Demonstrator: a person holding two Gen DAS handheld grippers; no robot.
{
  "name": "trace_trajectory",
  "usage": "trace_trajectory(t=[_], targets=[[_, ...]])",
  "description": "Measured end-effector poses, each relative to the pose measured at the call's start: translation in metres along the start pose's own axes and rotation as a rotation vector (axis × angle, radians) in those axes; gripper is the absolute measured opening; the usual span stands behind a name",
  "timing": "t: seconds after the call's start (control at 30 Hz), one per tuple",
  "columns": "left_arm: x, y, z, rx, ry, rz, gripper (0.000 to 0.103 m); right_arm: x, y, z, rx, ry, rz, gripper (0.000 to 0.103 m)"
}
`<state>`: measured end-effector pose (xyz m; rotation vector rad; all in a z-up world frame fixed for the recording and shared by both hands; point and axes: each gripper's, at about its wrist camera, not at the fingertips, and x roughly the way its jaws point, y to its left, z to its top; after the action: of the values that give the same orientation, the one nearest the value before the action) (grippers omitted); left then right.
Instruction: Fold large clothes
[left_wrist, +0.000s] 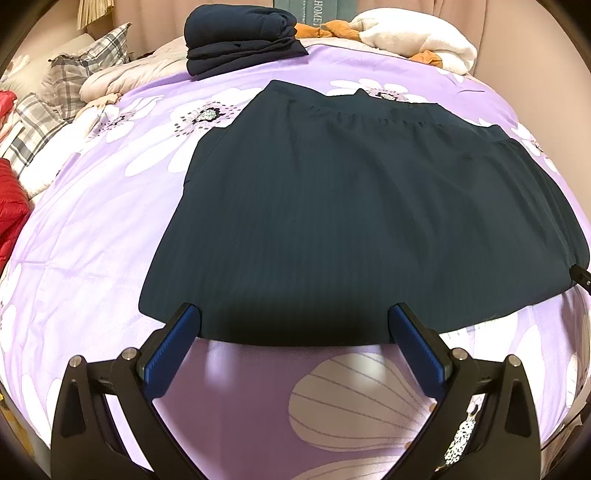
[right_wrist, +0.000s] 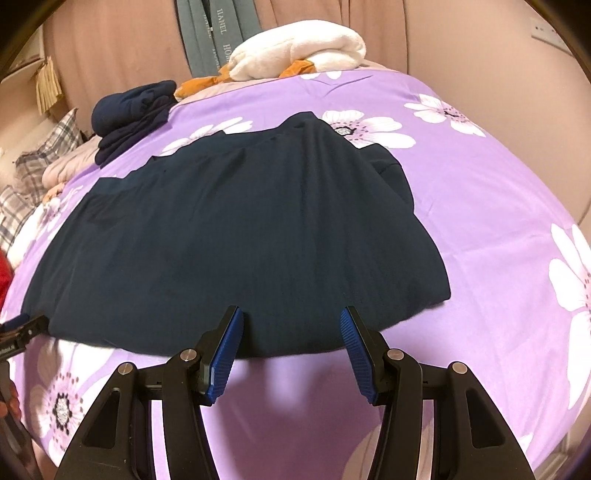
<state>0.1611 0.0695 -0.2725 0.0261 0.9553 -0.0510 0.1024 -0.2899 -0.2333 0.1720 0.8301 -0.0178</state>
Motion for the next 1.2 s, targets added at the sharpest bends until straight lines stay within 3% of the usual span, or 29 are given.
trace_trajectory(t=[0.5,0.7,1.03,1.2], targets=[[-0.026,0.008,-0.014,0.015,0.015,0.075,0.101,-0.019,-0.014,-0.007,0.044,0.03,-0.044,0.055],[-0.064,-0.003,-0.009,0.038,-0.018,0.026,0.102,-0.049,0.0,-0.004,-0.019,0.013,-0.06,0.067],[-0.13,-0.018,0.01,0.0,-0.06,-0.04,0.102,-0.108,0.038,0.015,-0.113,-0.043,-0.023,0.099],[-0.166,-0.019,0.022,-0.03,-0.053,-0.076,0.102,-0.139,0.051,0.022,-0.159,-0.095,-0.004,0.102]])
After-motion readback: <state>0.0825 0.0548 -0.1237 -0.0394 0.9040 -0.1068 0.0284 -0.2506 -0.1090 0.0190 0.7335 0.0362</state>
